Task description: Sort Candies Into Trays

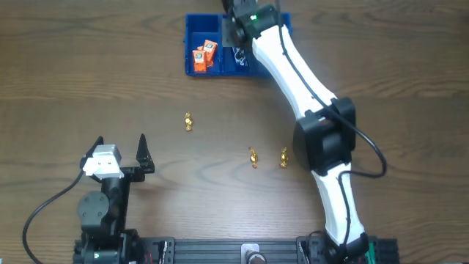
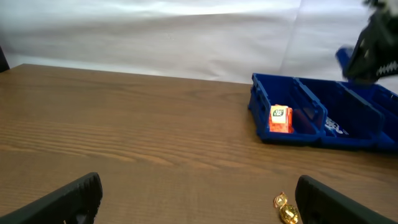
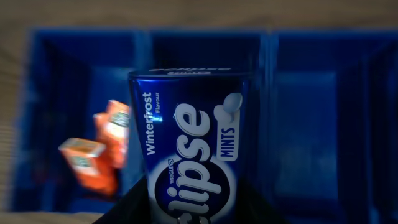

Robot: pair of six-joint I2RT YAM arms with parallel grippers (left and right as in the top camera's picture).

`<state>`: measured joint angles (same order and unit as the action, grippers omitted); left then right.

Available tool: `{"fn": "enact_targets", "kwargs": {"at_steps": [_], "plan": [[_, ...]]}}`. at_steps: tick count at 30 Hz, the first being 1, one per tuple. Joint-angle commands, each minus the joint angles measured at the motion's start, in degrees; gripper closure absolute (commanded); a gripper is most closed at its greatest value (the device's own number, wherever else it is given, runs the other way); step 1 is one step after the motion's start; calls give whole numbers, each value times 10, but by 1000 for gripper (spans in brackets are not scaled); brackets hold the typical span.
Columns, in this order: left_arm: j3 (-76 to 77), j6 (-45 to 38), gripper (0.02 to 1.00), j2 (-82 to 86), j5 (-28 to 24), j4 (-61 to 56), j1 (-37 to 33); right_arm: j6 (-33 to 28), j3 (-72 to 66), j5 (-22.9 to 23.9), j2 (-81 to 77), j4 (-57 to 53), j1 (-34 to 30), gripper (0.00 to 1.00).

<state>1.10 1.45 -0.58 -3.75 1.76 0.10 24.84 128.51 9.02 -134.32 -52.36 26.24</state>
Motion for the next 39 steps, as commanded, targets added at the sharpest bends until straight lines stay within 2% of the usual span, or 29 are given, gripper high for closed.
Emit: {"fn": "enact_targets", "kwargs": {"at_steps": [1,14,16,17,18,19,21,28,33,39], "plan": [[-8,-2,20,3,-3,24,-2,-9,8,-1,6,8,-9,654],[-8,-2,23,3,-3,24,-2,-9,8,-1,-14,9,-6,630],[-8,-2,20,3,-3,24,-2,-10,8,-1,-14,11,-3,560],[-8,-2,20,3,-3,24,-2,-12,8,-1,-14,11,-1,487],[-8,-2,20,3,-3,24,-2,-14,8,-1,-14,11,0,297],[-8,-2,20,3,-3,24,-2,-19,8,-1,-14,12,3,196],[-8,-2,20,3,-3,24,-2,-26,15,0,-14,12,7,152],[-8,-2,20,3,-3,24,-2,-26,73,0,17,-48,35,148],[-8,-2,20,3,-3,24,-2,-23,73,-1,51,-114,109,148],[-8,-2,20,3,-3,24,-2,45,43,-1,22,-158,171,148]]}}
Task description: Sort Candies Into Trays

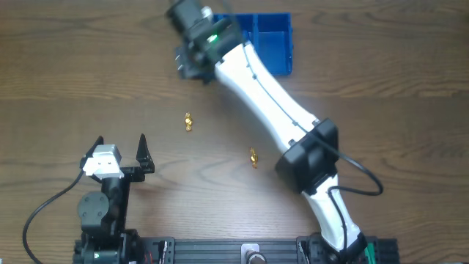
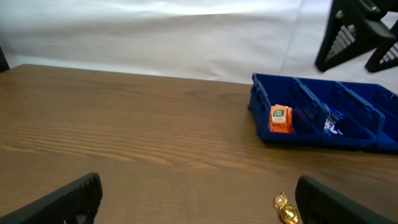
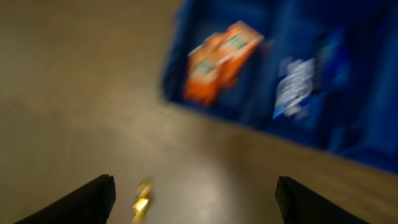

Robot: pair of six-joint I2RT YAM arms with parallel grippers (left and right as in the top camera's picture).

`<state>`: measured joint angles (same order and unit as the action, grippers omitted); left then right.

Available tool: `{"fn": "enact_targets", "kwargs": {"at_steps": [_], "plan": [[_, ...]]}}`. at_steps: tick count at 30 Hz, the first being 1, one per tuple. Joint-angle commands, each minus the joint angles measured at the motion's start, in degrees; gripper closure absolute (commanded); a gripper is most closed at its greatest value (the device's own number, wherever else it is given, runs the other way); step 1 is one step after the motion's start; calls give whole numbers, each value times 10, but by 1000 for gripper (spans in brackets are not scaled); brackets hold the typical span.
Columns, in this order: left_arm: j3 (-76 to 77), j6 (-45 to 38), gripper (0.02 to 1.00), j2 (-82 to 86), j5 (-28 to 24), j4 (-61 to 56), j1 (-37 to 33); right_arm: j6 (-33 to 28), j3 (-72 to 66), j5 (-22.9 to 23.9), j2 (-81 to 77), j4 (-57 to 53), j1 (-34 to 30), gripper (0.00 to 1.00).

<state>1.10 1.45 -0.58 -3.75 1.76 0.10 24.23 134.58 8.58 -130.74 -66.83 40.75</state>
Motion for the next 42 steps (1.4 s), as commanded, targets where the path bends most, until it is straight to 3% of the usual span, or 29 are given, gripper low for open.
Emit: {"fn": "enact_targets", "kwargs": {"at_steps": [1,7,17,20,26,33,38,42], "plan": [[-8,-2,20,3,-3,24,-2,64,-26,3,-23,-14,32,148],[-8,-2,23,3,-3,24,-2,146,-53,-1,-81,-25,68,150],[-8,-2,20,3,-3,24,-2,170,-53,-46,-153,-12,82,205],[-8,-2,20,3,-3,24,-2,174,-53,-47,-153,-12,84,270],[-8,-2,23,3,-3,24,-2,178,-53,-46,-153,0,84,522],[-8,-2,20,3,-3,24,-2,188,-53,-43,-155,0,84,632],[-8,-2,20,3,-3,24,-2,193,-53,-42,-162,-3,84,647],[-8,-2,20,3,-3,24,-2,193,-53,-42,-162,-4,83,746]]}}
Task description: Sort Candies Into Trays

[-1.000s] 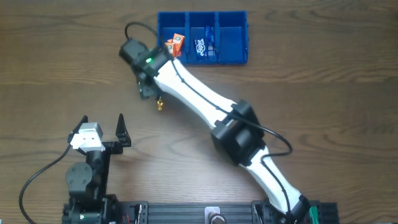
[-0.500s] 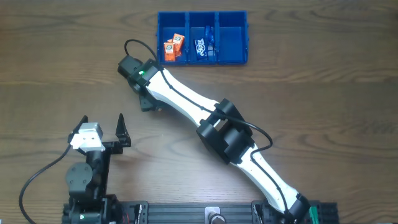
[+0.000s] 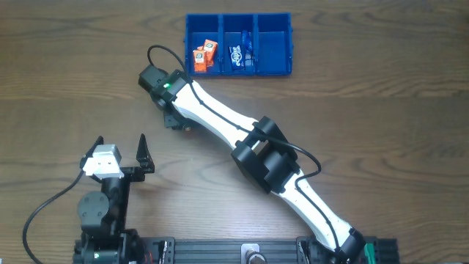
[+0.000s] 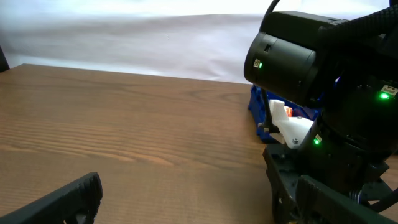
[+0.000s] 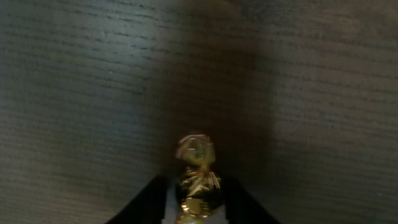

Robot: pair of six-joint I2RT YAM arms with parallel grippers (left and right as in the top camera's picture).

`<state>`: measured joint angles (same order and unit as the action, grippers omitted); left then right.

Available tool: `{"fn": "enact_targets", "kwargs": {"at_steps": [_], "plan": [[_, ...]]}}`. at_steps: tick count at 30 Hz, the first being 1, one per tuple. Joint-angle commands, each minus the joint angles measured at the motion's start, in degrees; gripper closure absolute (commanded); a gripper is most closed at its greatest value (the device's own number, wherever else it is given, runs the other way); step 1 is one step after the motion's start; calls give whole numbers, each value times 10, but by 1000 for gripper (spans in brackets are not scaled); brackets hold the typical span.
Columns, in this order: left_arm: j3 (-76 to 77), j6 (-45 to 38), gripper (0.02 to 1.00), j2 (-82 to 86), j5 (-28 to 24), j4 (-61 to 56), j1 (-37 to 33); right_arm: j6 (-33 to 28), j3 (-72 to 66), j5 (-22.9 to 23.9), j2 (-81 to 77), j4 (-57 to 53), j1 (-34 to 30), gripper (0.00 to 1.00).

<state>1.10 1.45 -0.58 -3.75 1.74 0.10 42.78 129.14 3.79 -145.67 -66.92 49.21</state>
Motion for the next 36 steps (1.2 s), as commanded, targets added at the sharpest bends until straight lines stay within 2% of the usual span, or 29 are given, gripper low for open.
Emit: {"fn": "enact_targets", "kwargs": {"at_steps": [1,4,7,13,16,18,22,27,30,36], "plan": [[-8,-2,20,3,-3,24,-2,7,1,6,-13,-3,-1,768],[-8,-2,20,3,-3,24,-2,7,1,7,-13,-3,-1,822],[-8,-2,20,3,-3,24,-2,6,3,16,-4,-9,-3,833],[-8,-2,20,3,-3,24,-2,-28,3,96,132,-42,-34,847],[-8,-2,20,3,-3,24,-2,-75,3,157,254,-46,-104,844],[-8,-2,20,3,-3,24,-2,-106,4,174,278,-33,-150,838],[-8,-2,20,3,-3,24,-2,-156,3,168,267,7,-237,816],[-8,-2,20,3,-3,24,-2,-178,3,101,215,43,-300,814],[-8,-2,23,3,-3,24,-2,-183,2,86,182,54,-309,814],[-8,-2,20,3,-3,24,-2,-189,2,85,123,71,-310,814]]}}
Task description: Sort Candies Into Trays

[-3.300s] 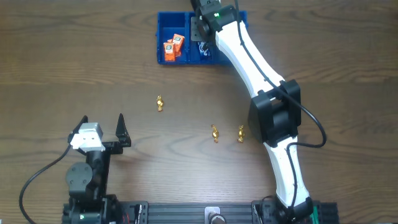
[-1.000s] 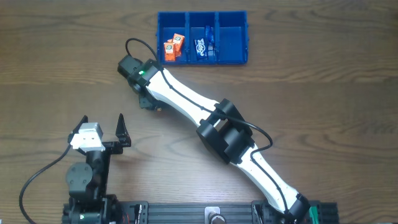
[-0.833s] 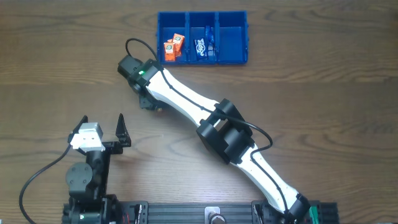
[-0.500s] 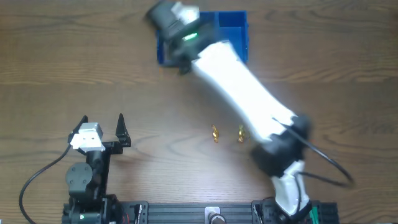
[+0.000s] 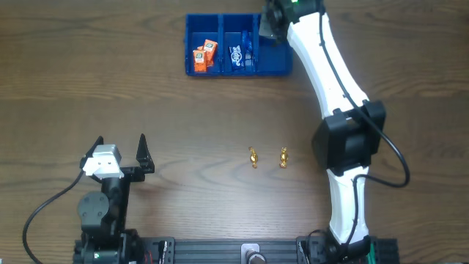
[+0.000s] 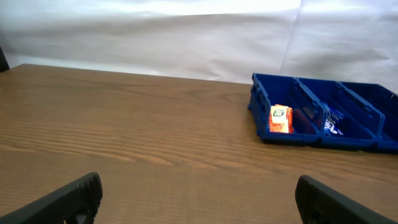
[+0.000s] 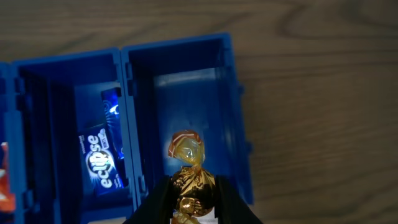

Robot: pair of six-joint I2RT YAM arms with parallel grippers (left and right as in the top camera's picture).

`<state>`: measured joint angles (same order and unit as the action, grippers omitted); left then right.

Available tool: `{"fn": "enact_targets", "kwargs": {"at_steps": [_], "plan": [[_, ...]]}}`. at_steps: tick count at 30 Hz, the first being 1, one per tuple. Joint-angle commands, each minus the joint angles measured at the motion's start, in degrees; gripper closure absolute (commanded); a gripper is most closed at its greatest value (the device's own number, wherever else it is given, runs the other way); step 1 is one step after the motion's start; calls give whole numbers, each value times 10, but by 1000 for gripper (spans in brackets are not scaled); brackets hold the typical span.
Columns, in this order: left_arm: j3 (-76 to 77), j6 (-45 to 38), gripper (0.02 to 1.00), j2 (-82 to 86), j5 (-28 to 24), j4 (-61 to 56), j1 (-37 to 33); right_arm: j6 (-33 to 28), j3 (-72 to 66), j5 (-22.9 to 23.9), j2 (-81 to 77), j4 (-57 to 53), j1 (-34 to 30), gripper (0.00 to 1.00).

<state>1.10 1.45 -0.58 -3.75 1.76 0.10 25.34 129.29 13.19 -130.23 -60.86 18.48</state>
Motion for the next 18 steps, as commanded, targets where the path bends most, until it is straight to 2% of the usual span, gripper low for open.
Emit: {"fn": "enact_targets", "kwargs": {"at_steps": [1,10,13,14,15,16,17,18], "plan": [[-8,-2,23,3,-3,24,-2,-14,1,-9,-37,12,-3,814],[-8,-2,20,3,-3,24,-2,-14,1,-9,-54,17,-3,798],[-8,-2,20,3,-3,24,-2,-14,1,-9,-58,19,-3,715],[-8,-2,20,3,-3,24,-2,-14,1,-9,-58,19,-3,669],[-8,-2,20,3,-3,24,-2,-15,1,-9,-57,19,-3,505],[-8,-2,20,3,-3,24,-2,-22,1,-10,-57,18,-5,270],[-8,-2,23,3,-3,24,-2,-32,1,-18,-56,19,-7,172],[-8,-2,20,3,-3,24,-2,-34,1,-23,-55,19,-11,143]]}}
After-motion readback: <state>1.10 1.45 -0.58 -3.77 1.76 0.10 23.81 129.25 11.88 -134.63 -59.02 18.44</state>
